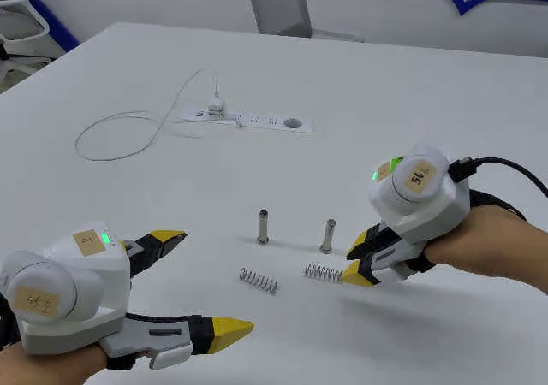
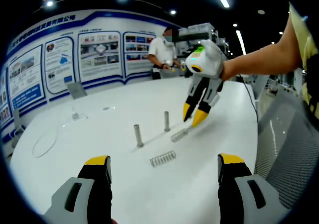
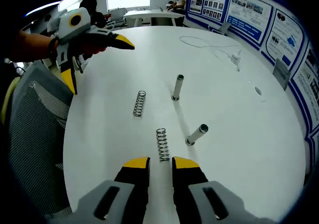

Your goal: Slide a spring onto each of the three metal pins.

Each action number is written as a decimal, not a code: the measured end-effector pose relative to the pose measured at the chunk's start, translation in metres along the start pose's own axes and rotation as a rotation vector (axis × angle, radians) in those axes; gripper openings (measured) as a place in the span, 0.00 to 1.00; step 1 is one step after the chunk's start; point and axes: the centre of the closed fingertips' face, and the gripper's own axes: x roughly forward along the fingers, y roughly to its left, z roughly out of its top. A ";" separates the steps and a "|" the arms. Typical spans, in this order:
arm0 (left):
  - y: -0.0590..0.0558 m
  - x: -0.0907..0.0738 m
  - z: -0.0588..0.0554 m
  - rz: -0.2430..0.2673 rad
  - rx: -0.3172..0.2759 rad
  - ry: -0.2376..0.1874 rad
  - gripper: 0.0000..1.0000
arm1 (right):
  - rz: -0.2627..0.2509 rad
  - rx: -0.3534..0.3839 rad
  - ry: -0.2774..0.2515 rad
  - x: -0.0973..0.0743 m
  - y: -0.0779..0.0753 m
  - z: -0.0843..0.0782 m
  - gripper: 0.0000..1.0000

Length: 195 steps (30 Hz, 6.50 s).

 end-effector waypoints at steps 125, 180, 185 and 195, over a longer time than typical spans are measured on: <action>0.003 -0.005 -0.009 0.017 -0.026 0.003 0.89 | -0.051 0.035 -0.010 -0.029 -0.044 0.060 0.12; 0.003 -0.004 -0.009 0.012 -0.024 0.000 0.90 | 0.019 0.085 -0.001 0.013 0.006 0.031 0.16; 0.002 -0.005 -0.008 0.013 -0.021 -0.002 0.90 | 0.041 0.065 -0.011 0.022 0.020 0.040 0.16; 0.001 -0.006 -0.008 0.011 -0.020 -0.002 0.90 | 0.076 0.036 -0.021 0.040 0.038 0.054 0.17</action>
